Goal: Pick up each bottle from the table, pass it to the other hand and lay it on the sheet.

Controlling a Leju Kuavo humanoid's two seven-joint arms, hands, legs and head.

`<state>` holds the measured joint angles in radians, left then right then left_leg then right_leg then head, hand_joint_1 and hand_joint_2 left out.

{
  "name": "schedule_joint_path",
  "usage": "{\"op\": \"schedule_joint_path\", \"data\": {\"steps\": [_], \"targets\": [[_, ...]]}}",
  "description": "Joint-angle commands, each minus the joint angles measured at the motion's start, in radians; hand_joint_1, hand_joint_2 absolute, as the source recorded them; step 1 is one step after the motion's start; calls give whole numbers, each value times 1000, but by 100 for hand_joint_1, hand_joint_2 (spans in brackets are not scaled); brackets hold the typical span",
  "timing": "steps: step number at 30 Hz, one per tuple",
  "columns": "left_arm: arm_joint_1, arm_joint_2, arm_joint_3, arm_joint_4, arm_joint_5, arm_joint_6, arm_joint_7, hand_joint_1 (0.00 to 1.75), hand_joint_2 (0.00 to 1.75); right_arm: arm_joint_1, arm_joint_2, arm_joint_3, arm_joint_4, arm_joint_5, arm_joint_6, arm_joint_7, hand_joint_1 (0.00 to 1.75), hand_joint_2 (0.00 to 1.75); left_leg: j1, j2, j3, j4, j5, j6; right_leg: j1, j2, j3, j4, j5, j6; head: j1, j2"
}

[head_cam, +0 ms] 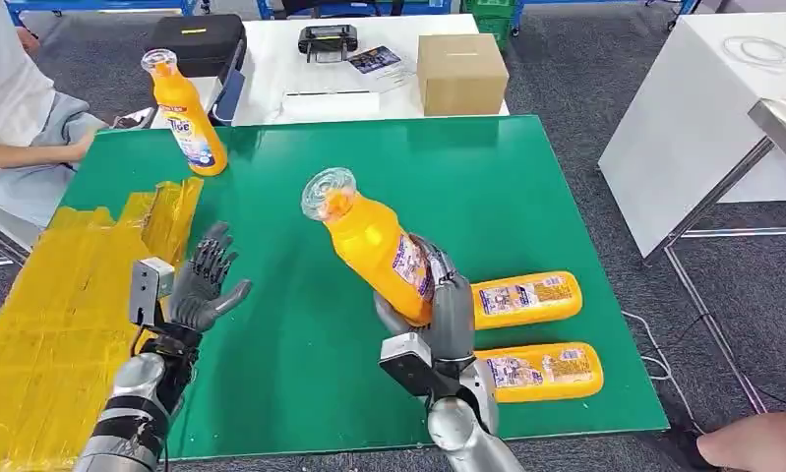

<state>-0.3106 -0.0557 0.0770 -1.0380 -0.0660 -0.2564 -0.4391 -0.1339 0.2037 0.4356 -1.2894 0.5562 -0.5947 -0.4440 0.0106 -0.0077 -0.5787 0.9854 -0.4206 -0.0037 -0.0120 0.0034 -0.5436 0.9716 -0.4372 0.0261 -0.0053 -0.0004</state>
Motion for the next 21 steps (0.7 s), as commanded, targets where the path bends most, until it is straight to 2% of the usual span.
{"op": "schedule_joint_path", "data": {"steps": [1, 5, 9, 21], "targets": [[-58, 14, -79, 85, 10, -42, 9, 0, 175, -19, 3, -27, 1, -55, 50, -19, 175, 175, 1, 0, 2, 0, -1, 0, 1, -1, 3, -1, -1, -1, 0, 0], [-17, -9, -105, -34, 96, -103, -3, 0, 175, -42, 14, -12, 54, -33, 65, -4, 175, 175, 1, -1, 1, 1, -2, 1, 1, -2, 3, 0, -2, -1, 0, 0], [35, -3, -121, -132, 136, -125, -1, 0, 175, -53, 9, -16, 77, -41, 73, 3, 175, 175, 1, 2, 2, 1, -3, 1, 2, 1, 3, -1, -2, -1, 0, 0], [50, 0, -105, -160, 199, -142, -22, 0, 175, -89, 23, -28, 179, -46, 131, 8, 175, 175, 1, 1, 3, 0, -2, 0, 2, 0, 4, -1, -1, -1, 0, 0]]}}
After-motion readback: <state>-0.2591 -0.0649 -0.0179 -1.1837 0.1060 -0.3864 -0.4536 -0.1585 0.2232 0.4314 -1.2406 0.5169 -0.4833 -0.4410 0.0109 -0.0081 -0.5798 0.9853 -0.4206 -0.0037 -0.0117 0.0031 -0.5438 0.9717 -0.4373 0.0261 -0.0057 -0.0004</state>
